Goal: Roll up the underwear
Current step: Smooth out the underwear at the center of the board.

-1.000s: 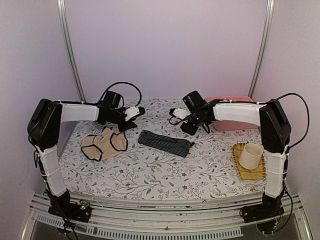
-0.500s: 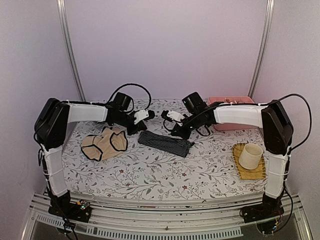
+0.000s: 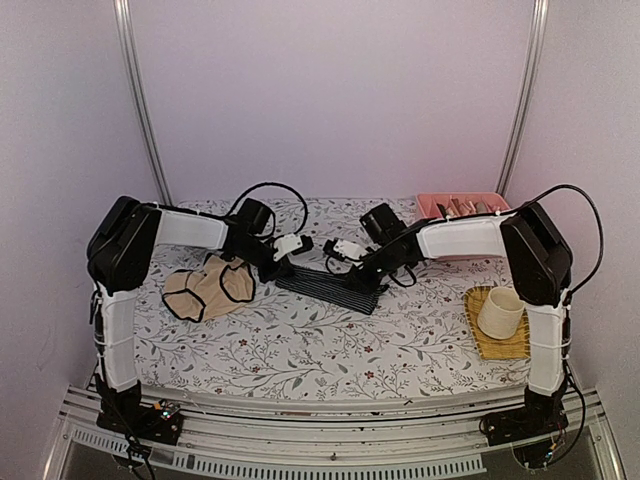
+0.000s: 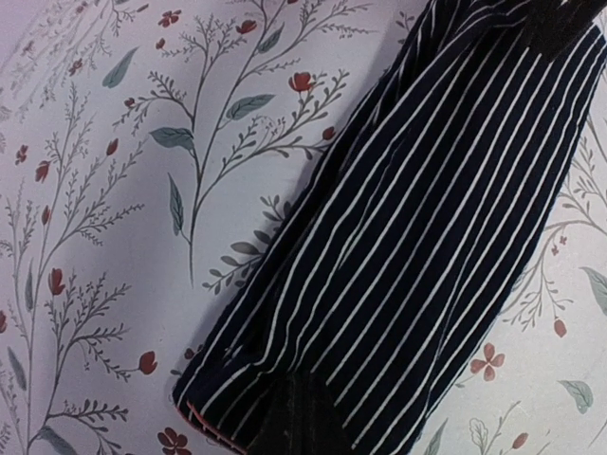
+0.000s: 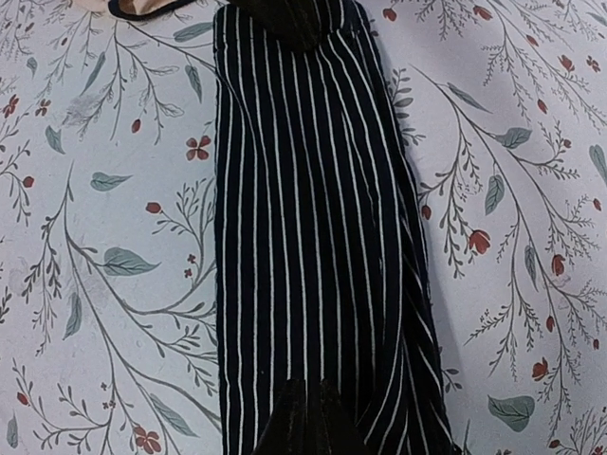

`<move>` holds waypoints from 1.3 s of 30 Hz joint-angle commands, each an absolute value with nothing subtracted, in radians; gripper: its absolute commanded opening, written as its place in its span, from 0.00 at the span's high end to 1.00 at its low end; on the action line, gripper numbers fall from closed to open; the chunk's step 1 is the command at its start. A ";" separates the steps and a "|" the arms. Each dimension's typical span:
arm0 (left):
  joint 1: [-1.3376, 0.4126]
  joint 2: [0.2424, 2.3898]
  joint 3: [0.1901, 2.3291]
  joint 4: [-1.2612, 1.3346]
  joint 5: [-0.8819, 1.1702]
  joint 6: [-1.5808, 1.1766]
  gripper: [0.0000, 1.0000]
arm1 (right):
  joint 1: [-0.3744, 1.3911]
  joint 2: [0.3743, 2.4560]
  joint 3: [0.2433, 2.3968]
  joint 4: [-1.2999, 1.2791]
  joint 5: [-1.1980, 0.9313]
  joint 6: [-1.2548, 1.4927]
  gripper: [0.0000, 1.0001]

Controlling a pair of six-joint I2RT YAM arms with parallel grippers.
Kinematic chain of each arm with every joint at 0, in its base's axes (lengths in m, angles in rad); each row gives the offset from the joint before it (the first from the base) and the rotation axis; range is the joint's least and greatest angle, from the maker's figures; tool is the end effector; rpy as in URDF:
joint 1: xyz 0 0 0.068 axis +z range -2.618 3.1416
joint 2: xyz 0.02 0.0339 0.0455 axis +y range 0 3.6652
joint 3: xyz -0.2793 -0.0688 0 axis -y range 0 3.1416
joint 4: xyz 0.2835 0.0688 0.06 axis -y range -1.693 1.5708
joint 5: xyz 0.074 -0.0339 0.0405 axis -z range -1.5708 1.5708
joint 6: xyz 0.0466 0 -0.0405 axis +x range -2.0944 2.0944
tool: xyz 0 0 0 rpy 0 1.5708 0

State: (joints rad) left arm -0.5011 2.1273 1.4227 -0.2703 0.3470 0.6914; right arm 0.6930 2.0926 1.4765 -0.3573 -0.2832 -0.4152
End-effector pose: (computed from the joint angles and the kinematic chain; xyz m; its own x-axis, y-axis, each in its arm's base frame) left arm 0.4208 -0.2486 0.1152 -0.1644 0.7737 -0.6118 0.9398 0.3112 0.1410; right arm 0.3702 0.3244 0.1426 -0.2858 -0.7408 -0.6079 -0.9285 0.3710 -0.0155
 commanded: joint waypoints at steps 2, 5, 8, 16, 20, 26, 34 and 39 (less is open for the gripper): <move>-0.501 2.121 1.405 -0.261 0.311 0.664 1.00 | 0.695 2.122 1.458 -0.331 -0.168 -0.378 0.95; -0.498 2.121 1.395 -0.257 0.310 0.663 1.00 | 0.696 2.125 1.457 -0.327 -0.116 -0.373 0.95; -0.496 2.120 1.391 -0.257 0.314 0.664 1.00 | 0.696 2.119 1.454 -0.321 -0.049 -0.367 0.95; -0.497 2.119 1.387 -0.259 0.317 0.669 1.00 | 0.707 2.120 1.460 -0.290 0.160 -0.375 0.94; -0.497 2.120 1.387 -0.258 0.310 0.664 1.00 | 0.718 2.118 1.470 -0.281 0.202 -0.390 0.91; -0.497 2.119 1.390 -0.258 0.303 0.659 1.00 | 0.724 1.985 1.373 -0.207 0.082 -0.436 0.68; -0.494 2.112 1.387 -0.258 0.303 0.664 1.00 | 0.755 1.902 1.266 -0.183 0.095 -0.520 0.40; -0.494 2.115 1.388 -0.258 0.307 0.663 1.00 | 0.762 1.912 1.263 -0.195 0.102 -0.524 0.37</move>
State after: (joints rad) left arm -0.4992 2.1284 1.4033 -0.2508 0.3164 0.6674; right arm 0.7544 1.9236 1.2739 -0.1997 0.0944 -0.5018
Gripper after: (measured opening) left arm 0.008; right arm 0.614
